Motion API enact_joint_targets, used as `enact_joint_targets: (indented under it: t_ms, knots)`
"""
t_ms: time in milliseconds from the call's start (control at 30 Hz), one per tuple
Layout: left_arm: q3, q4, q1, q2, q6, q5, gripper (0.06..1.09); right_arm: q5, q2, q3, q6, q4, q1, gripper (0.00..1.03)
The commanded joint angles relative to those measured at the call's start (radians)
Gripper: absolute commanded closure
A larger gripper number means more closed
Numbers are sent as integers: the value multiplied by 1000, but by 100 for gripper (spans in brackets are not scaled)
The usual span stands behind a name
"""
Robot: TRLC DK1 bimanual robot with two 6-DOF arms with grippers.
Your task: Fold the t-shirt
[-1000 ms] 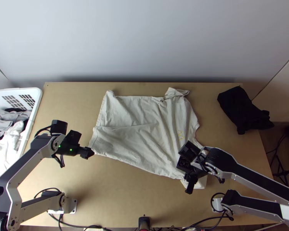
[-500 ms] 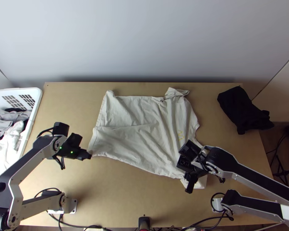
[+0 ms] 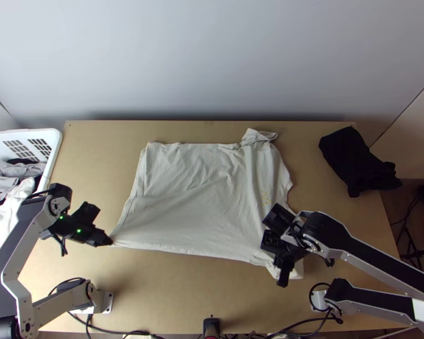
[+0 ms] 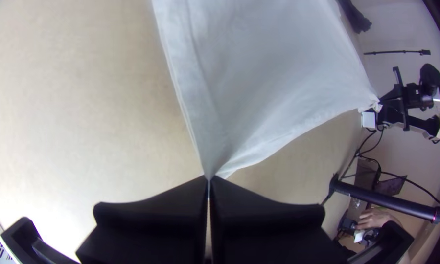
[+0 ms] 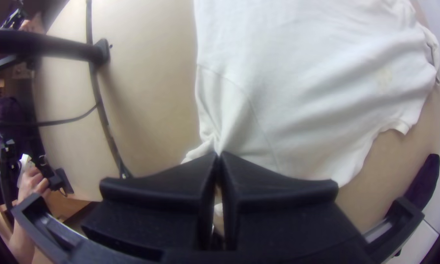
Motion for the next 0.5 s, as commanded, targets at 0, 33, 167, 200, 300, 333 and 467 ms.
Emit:
enact_joint_targets:
  t_ms: [0, 33, 167, 200, 300, 333, 467]
  knots:
    - [-1, -209, 81, -16, 144, -11, 105, -26, 15, -38, -34, -109, 58, 100]
    - [-15, -214, 81, -29, 149, -20, 105, -26, 12, -50, -31, -113, 76, 100]
    - [-41, -221, 89, -33, 175, -63, 105, -37, 1, -75, -13, -108, 133, 100]
    - [-42, -221, 91, -32, 181, -66, 105, -43, 1, -78, -10, -102, 144, 100]
    - [-42, -220, 78, -32, 185, -66, 105, -45, 0, -86, 1, -70, 164, 100]
    - [-44, -218, 69, -30, 184, -65, 105, -48, 1, -86, 1, -59, 168, 100]
    - [-52, -208, 25, -32, 167, -57, 80, -51, 6, -81, 9, -36, 170, 93]
